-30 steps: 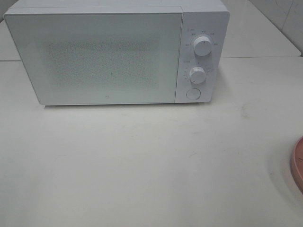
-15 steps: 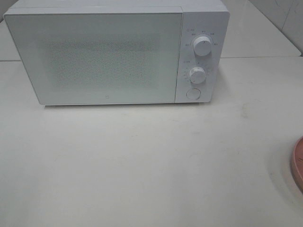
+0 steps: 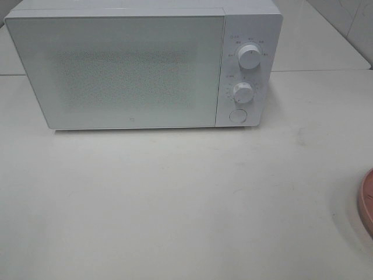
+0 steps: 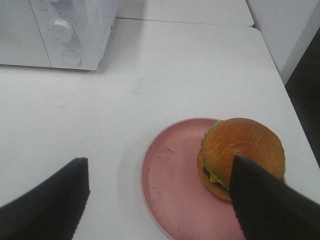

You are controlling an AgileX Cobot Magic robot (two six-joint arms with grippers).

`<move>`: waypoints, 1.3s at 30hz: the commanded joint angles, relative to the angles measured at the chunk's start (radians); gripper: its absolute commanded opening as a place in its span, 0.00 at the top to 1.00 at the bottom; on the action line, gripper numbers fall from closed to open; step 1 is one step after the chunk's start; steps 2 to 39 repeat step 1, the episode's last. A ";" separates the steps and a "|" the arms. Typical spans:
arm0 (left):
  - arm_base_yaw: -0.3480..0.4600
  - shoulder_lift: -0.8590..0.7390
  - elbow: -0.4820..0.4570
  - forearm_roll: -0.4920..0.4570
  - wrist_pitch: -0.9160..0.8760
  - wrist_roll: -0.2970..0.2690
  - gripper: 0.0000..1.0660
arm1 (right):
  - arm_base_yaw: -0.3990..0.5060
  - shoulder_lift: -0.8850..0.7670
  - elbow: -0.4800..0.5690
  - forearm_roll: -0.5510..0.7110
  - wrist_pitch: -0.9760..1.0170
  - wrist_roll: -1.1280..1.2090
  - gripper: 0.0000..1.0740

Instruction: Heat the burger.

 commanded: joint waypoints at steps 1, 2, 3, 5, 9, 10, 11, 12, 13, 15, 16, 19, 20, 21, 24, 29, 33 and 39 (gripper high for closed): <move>-0.001 -0.023 0.004 -0.005 0.001 0.001 0.08 | -0.006 -0.024 0.002 -0.002 -0.008 -0.013 0.30; -0.001 -0.023 0.004 -0.005 0.001 0.001 0.08 | -0.006 -0.024 0.002 -0.002 -0.008 -0.013 0.30; -0.001 -0.023 0.004 -0.005 0.001 0.001 0.08 | -0.006 -0.024 0.002 -0.002 -0.008 -0.013 0.30; -0.001 -0.023 0.004 -0.005 0.001 0.001 0.08 | -0.006 -0.024 0.002 -0.002 -0.008 -0.013 0.30; -0.001 -0.023 0.004 -0.005 0.001 0.001 0.08 | -0.006 -0.024 0.002 -0.002 -0.008 -0.013 0.30; -0.001 -0.023 0.004 -0.005 0.001 0.001 0.08 | -0.006 -0.024 0.002 -0.002 -0.008 -0.013 0.30; -0.001 -0.023 0.004 -0.005 0.001 0.001 0.08 | -0.006 -0.024 0.002 -0.002 -0.008 -0.013 0.30; -0.001 -0.023 0.004 -0.005 0.001 0.001 0.08 | -0.006 -0.024 0.002 -0.002 -0.008 -0.013 0.30; -0.001 -0.023 0.004 -0.005 0.001 0.001 0.08 | -0.006 -0.024 0.002 -0.002 -0.008 -0.013 0.30; -0.001 -0.023 0.004 -0.005 0.001 0.001 0.08 | -0.006 -0.024 0.002 -0.002 -0.008 -0.013 0.30; -0.001 -0.023 0.004 -0.005 0.001 0.001 0.08 | -0.006 -0.024 0.002 -0.002 -0.008 -0.013 0.30; -0.001 -0.023 0.004 -0.005 0.001 0.001 0.08 | -0.006 -0.024 0.002 -0.002 -0.008 -0.013 0.30; -0.001 -0.023 0.004 -0.005 0.001 0.001 0.08 | -0.006 -0.024 0.002 -0.002 -0.008 -0.013 0.30; -0.001 -0.023 0.004 -0.005 0.001 0.001 0.08 | -0.006 -0.024 0.002 -0.002 -0.008 -0.013 0.30; -0.001 -0.023 0.004 -0.005 0.001 0.001 0.08 | -0.006 -0.024 0.002 -0.002 -0.008 -0.013 0.30; -0.001 -0.023 0.004 -0.005 0.001 0.001 0.08 | -0.006 -0.024 0.002 -0.002 -0.008 -0.013 0.30; -0.001 -0.023 0.004 -0.005 0.001 0.001 0.08 | -0.006 -0.024 0.002 -0.002 -0.008 -0.013 0.30; -0.001 -0.023 0.004 -0.005 0.001 0.001 0.08 | -0.006 -0.024 0.002 -0.002 -0.008 -0.013 0.30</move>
